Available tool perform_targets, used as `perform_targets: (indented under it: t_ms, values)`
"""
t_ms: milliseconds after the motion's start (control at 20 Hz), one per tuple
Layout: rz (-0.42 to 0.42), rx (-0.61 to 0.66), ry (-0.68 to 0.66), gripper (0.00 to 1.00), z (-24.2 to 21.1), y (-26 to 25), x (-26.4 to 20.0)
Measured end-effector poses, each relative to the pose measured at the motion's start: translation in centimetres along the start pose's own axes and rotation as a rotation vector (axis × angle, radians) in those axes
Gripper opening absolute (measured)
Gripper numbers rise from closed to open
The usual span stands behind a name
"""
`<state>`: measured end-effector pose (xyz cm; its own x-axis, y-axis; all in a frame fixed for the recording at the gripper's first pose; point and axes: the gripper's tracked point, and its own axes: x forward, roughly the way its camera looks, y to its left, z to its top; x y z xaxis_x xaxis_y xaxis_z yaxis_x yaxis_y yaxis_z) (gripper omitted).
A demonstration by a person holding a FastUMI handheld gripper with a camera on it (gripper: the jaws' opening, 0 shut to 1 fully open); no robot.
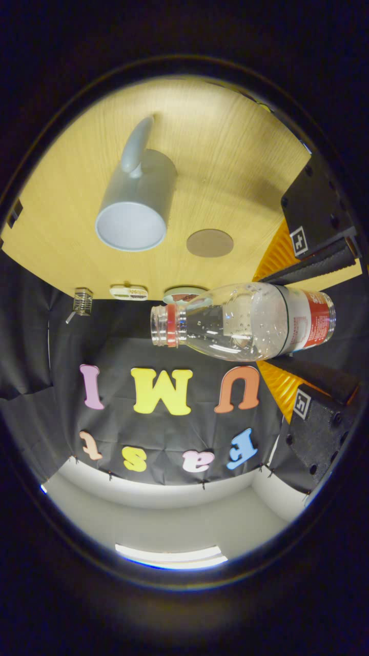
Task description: Take the bottle from table, then pour the juice into the cup, finally place the bottle on the coaster
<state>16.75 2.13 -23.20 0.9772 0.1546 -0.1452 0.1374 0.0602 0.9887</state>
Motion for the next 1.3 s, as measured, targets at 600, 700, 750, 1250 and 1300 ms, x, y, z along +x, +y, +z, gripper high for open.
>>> perform_targets:
  t_ms: [600, 700, 750, 1250, 1300]
  values:
    - [-0.009, 0.126, 0.021, 0.79, 0.6, 0.4, 0.1]
    - [-0.009, 0.157, 0.024, 0.79, 0.8, 0.3, 0.1]
    - [-0.016, 0.176, 0.025, 0.79, 0.9, 0.1, 0.2]
    - [-0.035, 0.248, 0.036, 0.79, 0.9, -0.4, 0.1]
    - [-0.034, 0.249, 0.035, 0.79, 1.0, -0.5, 0.0]
